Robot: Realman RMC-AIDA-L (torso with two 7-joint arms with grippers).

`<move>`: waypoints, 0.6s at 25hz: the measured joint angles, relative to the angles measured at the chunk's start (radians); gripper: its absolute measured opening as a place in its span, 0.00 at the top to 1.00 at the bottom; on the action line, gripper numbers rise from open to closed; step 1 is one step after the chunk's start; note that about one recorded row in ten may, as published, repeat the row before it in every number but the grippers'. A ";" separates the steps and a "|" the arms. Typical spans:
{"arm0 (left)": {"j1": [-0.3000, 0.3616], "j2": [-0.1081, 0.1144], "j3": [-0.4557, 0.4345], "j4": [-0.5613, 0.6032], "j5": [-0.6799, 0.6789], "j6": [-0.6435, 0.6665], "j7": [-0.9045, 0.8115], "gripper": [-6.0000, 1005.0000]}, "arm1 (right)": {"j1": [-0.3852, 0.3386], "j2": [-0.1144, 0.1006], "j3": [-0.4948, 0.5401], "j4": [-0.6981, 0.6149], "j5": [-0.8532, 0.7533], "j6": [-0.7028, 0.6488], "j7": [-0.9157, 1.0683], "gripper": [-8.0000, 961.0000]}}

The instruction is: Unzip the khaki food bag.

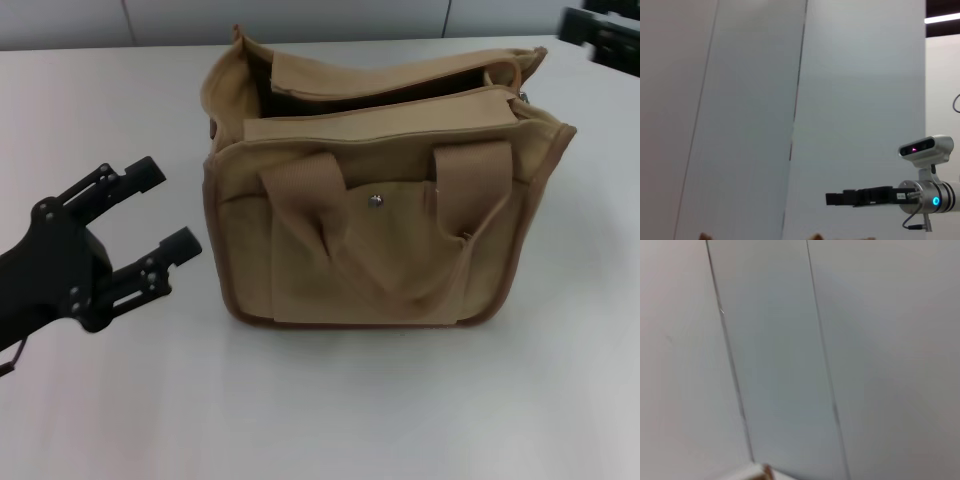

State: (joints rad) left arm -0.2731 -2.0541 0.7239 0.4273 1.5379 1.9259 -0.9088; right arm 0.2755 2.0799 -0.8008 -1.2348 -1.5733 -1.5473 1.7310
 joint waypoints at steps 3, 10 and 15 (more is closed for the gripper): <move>0.004 0.006 0.011 0.049 0.029 0.042 -0.041 0.25 | 0.006 -0.008 0.084 0.080 0.025 -0.178 -0.028 0.47; -0.013 0.007 0.156 0.134 0.136 0.065 -0.095 0.20 | 0.003 -0.021 0.091 0.209 -0.129 -0.528 -0.238 0.20; -0.031 0.002 0.225 0.142 0.150 0.051 -0.104 0.20 | -0.006 0.001 0.086 0.254 -0.278 -0.542 -0.369 0.19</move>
State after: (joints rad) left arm -0.3037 -2.0519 0.9488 0.5694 1.6879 1.9766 -1.0124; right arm 0.2695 2.0813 -0.7150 -0.9804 -1.8512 -2.0889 1.3617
